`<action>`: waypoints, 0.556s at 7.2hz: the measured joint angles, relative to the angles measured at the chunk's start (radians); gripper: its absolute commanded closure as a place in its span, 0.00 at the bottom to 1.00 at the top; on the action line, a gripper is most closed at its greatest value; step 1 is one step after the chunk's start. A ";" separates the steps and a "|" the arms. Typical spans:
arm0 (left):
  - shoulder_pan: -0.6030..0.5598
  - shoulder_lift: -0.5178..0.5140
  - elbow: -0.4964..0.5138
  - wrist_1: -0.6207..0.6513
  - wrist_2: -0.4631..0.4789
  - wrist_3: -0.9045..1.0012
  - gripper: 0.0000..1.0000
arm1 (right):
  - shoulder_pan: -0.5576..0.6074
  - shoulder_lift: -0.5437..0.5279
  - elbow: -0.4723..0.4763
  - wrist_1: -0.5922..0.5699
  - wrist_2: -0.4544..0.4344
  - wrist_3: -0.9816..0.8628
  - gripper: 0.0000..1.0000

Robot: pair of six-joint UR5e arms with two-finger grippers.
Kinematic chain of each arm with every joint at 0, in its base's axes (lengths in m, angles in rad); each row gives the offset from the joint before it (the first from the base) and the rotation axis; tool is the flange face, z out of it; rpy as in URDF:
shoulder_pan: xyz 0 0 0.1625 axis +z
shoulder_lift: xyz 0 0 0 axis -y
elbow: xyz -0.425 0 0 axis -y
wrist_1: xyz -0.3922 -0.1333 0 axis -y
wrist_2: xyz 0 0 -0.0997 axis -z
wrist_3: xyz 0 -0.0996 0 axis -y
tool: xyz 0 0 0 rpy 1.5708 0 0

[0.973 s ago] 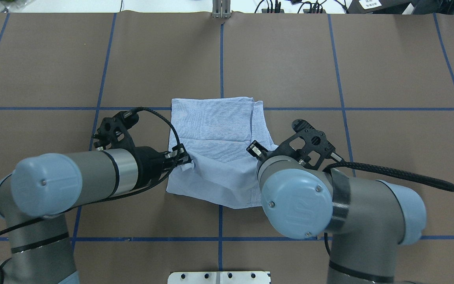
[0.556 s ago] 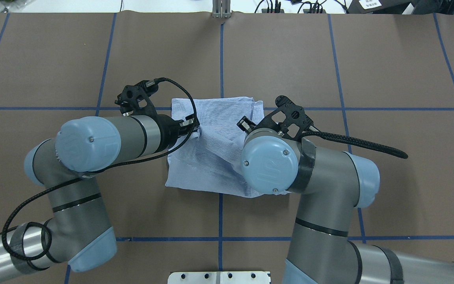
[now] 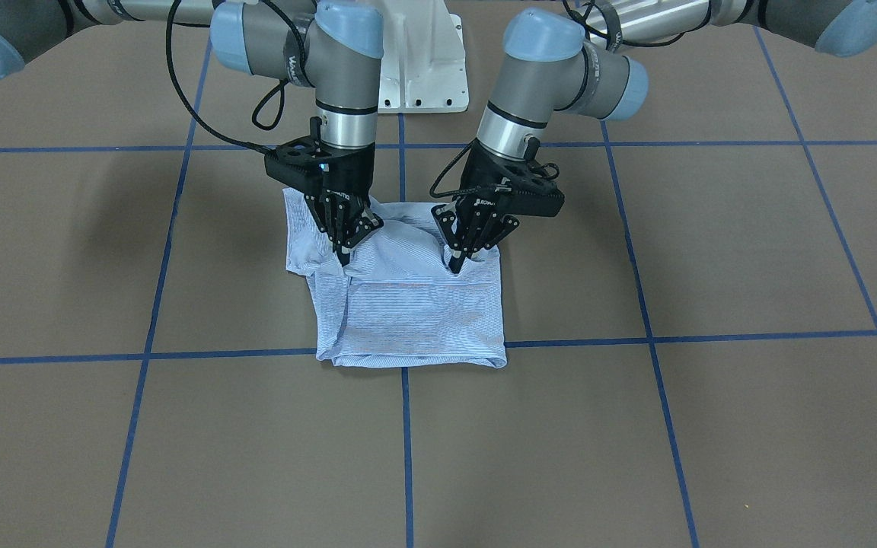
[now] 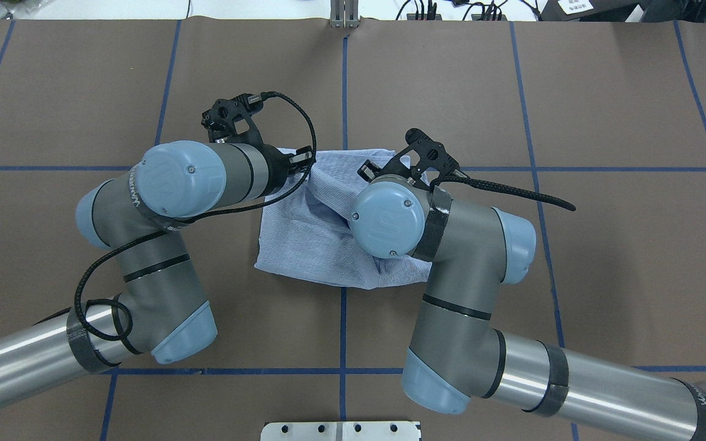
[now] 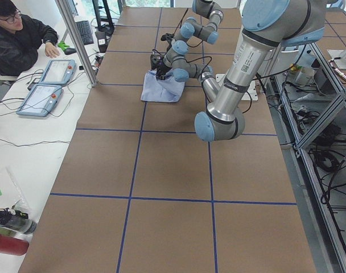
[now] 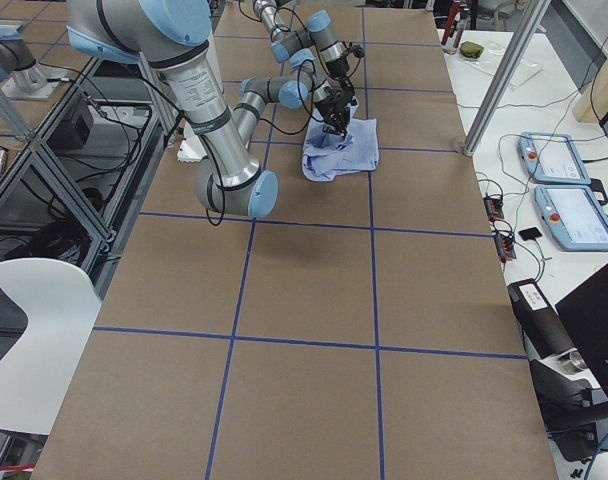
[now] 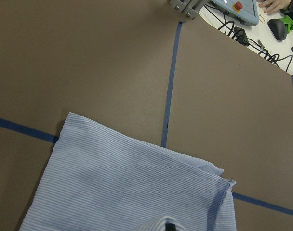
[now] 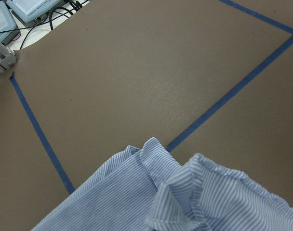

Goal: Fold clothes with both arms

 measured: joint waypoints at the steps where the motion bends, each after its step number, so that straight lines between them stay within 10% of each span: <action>1: -0.010 -0.015 0.044 -0.005 0.001 0.025 1.00 | 0.009 0.023 -0.067 0.036 0.007 -0.017 1.00; 2: -0.019 -0.026 0.080 -0.011 0.001 0.052 1.00 | 0.015 0.040 -0.116 0.061 0.019 -0.034 1.00; 3: -0.025 -0.031 0.113 -0.023 0.004 0.076 0.66 | 0.020 0.048 -0.143 0.081 0.030 -0.060 0.48; 4: -0.028 -0.034 0.145 -0.046 0.011 0.100 0.01 | 0.027 0.050 -0.155 0.093 0.045 -0.091 0.14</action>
